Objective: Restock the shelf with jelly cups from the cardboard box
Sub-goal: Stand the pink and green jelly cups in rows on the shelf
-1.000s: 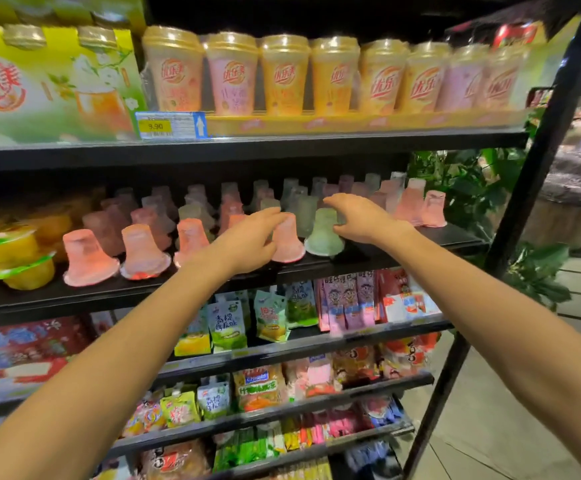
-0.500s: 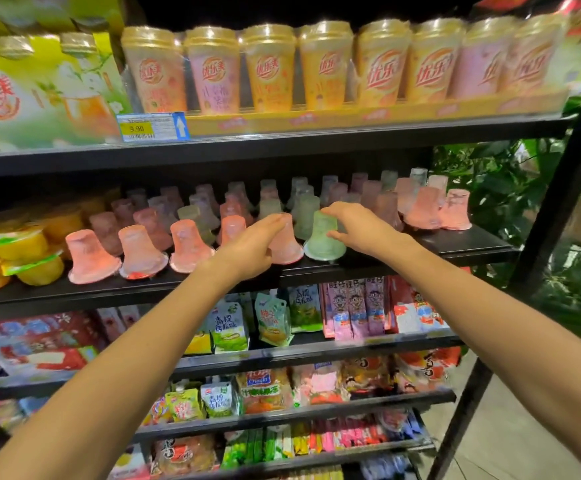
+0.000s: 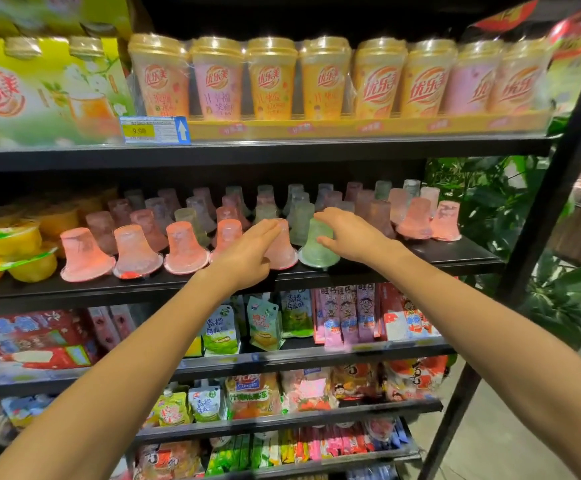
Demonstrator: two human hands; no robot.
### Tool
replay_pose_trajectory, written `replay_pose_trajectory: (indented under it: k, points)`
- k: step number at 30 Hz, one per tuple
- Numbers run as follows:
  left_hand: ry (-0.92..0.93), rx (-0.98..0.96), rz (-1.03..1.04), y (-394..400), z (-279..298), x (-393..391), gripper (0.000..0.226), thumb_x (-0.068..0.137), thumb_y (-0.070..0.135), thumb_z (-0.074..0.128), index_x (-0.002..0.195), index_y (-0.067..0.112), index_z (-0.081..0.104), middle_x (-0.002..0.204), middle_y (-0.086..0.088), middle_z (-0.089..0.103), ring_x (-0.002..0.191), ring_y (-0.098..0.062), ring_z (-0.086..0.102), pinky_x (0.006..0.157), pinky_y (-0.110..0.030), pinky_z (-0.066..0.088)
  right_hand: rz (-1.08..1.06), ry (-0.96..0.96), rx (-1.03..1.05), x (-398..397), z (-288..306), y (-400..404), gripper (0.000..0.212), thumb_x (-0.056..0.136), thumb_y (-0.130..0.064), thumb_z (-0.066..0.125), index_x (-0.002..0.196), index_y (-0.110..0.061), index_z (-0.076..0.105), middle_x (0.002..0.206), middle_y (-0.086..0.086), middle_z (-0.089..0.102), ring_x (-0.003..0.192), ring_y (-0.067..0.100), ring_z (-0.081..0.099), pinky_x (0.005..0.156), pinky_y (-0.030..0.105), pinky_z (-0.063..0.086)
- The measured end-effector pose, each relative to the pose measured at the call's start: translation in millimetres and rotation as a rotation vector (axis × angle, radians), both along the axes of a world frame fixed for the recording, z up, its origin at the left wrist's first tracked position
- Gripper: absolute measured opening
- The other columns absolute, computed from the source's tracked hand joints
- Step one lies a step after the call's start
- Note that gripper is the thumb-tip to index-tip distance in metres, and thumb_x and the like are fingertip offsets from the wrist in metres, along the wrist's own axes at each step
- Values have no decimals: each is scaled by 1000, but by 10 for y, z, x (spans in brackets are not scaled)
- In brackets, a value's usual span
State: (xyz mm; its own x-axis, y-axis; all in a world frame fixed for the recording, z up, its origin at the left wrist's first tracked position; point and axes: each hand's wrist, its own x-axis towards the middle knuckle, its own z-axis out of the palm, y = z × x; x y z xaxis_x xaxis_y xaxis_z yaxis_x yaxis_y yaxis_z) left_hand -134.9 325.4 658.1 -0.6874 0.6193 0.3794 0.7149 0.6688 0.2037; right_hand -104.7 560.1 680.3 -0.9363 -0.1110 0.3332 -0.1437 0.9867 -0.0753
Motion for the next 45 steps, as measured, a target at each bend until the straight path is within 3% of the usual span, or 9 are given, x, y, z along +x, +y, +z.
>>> replay_pose_trajectory:
  k: [7,11,15,19,24,33,40,43,45]
  points:
    - [60,15,-26,-127,-10,21,70,86,-2,53,151,7,29,159,-7,24,147,-21,19,111,-16,8,37,-9,19,88,51,-301,57,100,-25,51,152,-13,34,158,10,33,143,26,34,117,38,30]
    - [60,-17,-31,-275,-15,35,69,86,3,53,151,10,31,158,-7,27,147,-21,21,115,-29,24,35,0,23,165,91,-521,55,99,-23,50,151,-11,36,156,11,37,142,26,36,117,38,30]
    - [111,-5,-35,-427,20,96,60,85,4,57,144,6,43,149,-13,41,137,-29,38,110,-36,34,78,13,-1,266,139,-784,50,92,-19,52,142,-16,49,134,9,57,123,29,54,99,47,46]
    - [96,-16,-6,-641,-67,186,60,86,8,59,144,8,44,149,-12,42,137,-29,40,111,-40,33,130,-13,15,333,103,-1095,47,93,-14,51,139,-3,50,141,16,52,131,31,46,107,44,39]
    - [96,17,47,-899,-133,441,56,80,3,59,136,4,51,140,-14,51,124,-33,50,100,-47,45,266,-7,-1,315,-38,-1520,37,89,-15,53,125,-5,59,124,14,62,116,32,56,96,45,45]
    - [63,-87,506,-1628,-355,978,59,81,14,58,138,7,49,139,-14,50,126,-33,48,101,-45,43,681,-22,42,145,-211,-2261,44,82,-8,52,125,-11,60,114,14,68,104,33,61,82,42,49]
    - [-54,-124,939,-1651,-714,1829,55,88,21,55,141,8,44,133,-14,50,122,-33,49,97,-45,46,928,-78,48,405,-468,-2488,52,88,-5,52,141,-7,50,138,14,55,128,30,50,104,40,41]
    - [-111,-136,1086,-1560,-843,2208,57,88,25,56,142,9,44,129,-13,53,119,-32,51,95,-41,46,1036,-133,81,567,-711,-2583,40,85,-11,54,125,-5,57,118,17,61,113,36,58,90,44,47]
    - [-133,-188,1177,-1509,-876,2455,57,89,28,55,143,13,42,124,-10,53,114,-29,53,89,-39,46,1110,-163,126,678,-842,-2652,38,86,-12,55,123,-5,58,120,18,62,112,37,59,88,45,49]
